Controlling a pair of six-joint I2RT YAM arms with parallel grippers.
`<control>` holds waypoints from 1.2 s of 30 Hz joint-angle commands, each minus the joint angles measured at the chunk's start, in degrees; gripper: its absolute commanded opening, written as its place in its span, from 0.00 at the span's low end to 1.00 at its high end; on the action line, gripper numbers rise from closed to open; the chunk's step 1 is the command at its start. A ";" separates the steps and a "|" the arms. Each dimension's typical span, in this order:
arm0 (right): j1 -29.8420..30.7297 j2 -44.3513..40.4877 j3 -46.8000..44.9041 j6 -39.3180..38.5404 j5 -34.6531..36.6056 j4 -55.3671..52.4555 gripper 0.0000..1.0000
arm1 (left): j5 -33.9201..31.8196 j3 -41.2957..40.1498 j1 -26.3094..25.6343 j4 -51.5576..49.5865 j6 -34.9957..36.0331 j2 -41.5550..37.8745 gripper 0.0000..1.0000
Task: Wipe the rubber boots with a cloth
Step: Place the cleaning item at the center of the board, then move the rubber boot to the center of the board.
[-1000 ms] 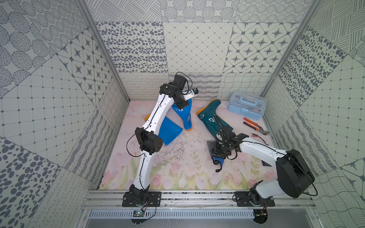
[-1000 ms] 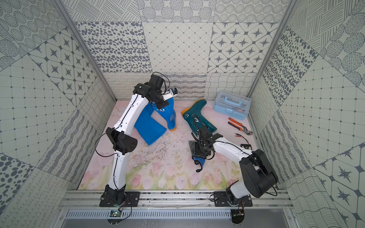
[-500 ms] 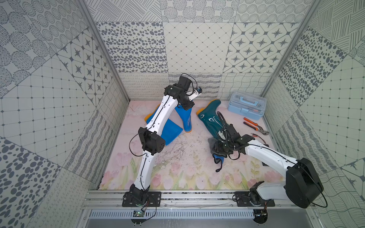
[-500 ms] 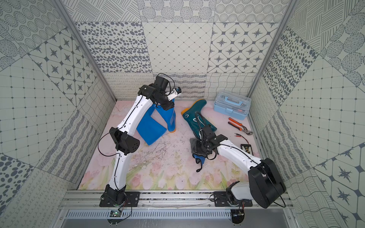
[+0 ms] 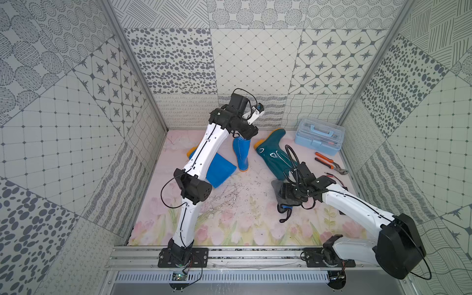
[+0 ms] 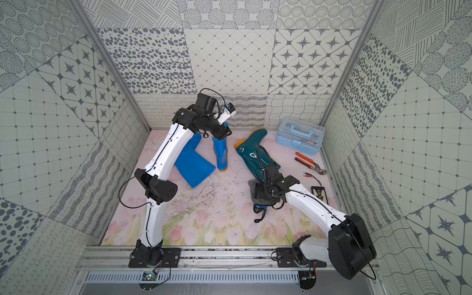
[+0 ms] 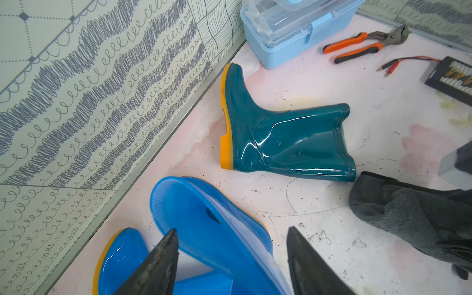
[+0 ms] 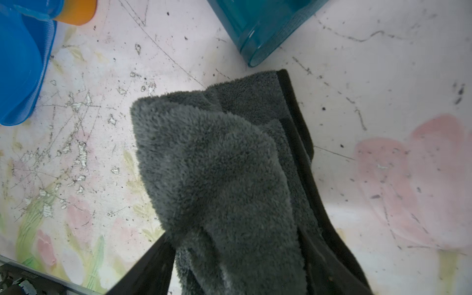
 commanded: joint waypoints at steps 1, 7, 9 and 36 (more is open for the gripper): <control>-0.17 -2.97 0.73 0.15 4.94 -2.71 0.81 | 3.11 -0.22 -0.31 2.28 -4.43 -2.32 0.67; -0.18 -3.30 3.49 -1.26 7.37 -5.45 0.86 | 2.44 -0.28 -0.37 1.90 -5.86 -5.06 0.67; -0.18 -3.31 4.08 -1.69 8.17 -6.07 0.88 | 1.69 -0.63 -0.30 1.84 -6.18 -6.28 0.67; 11.86 2.99 2.45 11.44 -0.92 18.18 0.82 | 20.70 -84.33 33.12 28.29 -58.45 -38.26 0.43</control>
